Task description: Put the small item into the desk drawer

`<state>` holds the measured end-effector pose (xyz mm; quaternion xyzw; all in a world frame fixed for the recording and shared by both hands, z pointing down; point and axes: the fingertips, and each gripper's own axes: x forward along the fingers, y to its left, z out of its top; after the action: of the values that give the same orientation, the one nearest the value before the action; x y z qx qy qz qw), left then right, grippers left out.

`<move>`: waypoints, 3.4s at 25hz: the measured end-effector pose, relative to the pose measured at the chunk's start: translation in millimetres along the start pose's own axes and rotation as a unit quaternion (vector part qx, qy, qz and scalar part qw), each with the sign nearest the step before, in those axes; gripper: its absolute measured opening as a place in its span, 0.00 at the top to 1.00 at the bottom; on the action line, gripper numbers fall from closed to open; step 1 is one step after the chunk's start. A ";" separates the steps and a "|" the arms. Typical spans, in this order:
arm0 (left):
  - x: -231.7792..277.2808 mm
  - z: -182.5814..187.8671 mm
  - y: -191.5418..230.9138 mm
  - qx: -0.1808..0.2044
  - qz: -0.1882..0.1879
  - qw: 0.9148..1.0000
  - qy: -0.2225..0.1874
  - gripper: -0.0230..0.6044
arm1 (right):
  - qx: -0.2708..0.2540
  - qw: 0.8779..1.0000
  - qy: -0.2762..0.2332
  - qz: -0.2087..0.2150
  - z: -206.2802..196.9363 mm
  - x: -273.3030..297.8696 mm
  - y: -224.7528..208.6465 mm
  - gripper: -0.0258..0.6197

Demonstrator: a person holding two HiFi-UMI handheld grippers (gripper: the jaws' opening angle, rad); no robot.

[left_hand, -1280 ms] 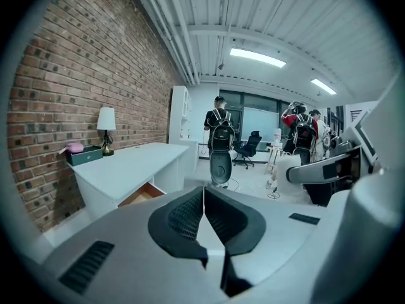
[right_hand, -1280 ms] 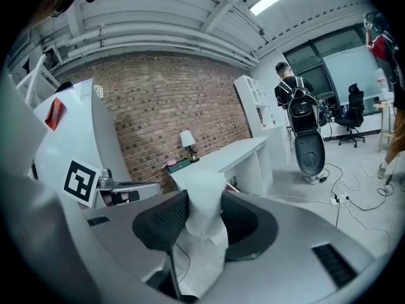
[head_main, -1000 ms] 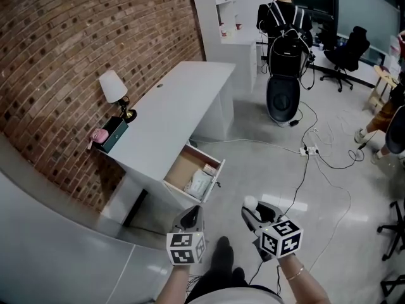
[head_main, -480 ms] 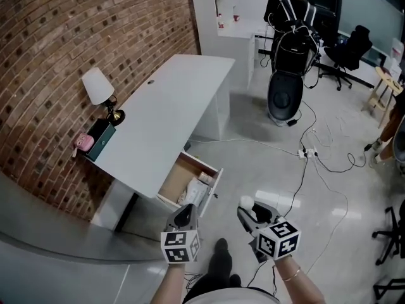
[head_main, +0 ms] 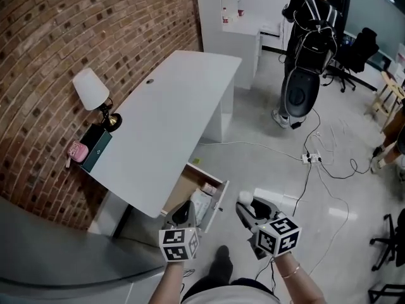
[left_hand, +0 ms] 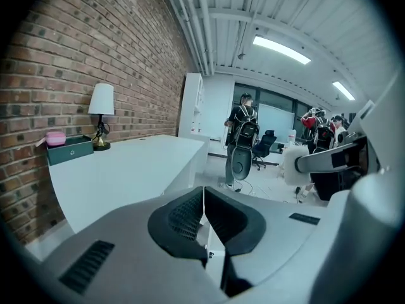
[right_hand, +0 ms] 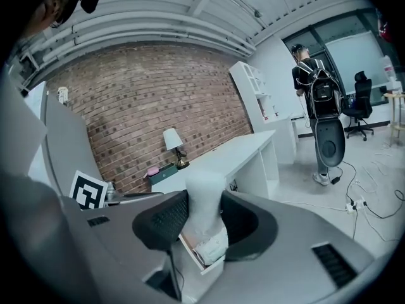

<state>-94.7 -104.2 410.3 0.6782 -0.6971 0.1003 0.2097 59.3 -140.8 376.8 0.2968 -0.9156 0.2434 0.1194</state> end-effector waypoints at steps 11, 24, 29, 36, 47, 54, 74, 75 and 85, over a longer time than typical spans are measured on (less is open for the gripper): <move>41.0 7.7 32.7 -0.012 0.005 1.000 0.008 0.92 | -0.001 1.000 0.014 0.001 14.9 51.4 -10.7 0.70; 70.2 11.1 56.9 -0.055 0.090 0.994 0.000 0.92 | -0.027 0.994 0.069 0.085 21.7 117.9 -37.4 0.70; 79.9 5.5 66.2 -0.091 0.149 0.985 -0.002 0.92 | -0.055 0.981 0.119 0.140 18.4 155.3 -49.2 0.70; 84.8 -7.1 83.6 -0.136 0.224 0.965 -0.009 0.92 | -0.097 0.956 0.183 0.210 5.3 204.9 -51.9 0.70; 62.3 -73.1 109.3 -0.205 0.325 0.923 -0.007 0.92 | -0.138 0.912 0.271 0.275 -67.3 273.5 -41.6 0.70; 54.0 -124.6 118.0 -0.233 0.353 0.906 0.006 0.92 | -0.183 0.892 0.307 0.278 -127.9 316.1 -35.9 0.70; 54.7 -242.0 164.0 -0.282 0.394 0.875 -0.001 0.92 | -0.301 0.859 0.350 0.223 -279.6 454.6 -49.2 0.70; 55.2 -247.3 165.8 -0.283 0.395 0.874 0.000 0.92 | -0.309 0.856 0.351 0.221 -285.7 460.9 -49.4 0.70; 57.3 -287.1 177.8 -0.309 0.402 0.862 -0.001 0.92 | -0.349 0.841 0.362 0.200 -331.4 503.9 -45.0 0.70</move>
<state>-225.0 -23.5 716.5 0.2397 -0.9048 -0.0453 0.3490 -289.8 -245.9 859.4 -0.0633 -0.8712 0.0160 0.4866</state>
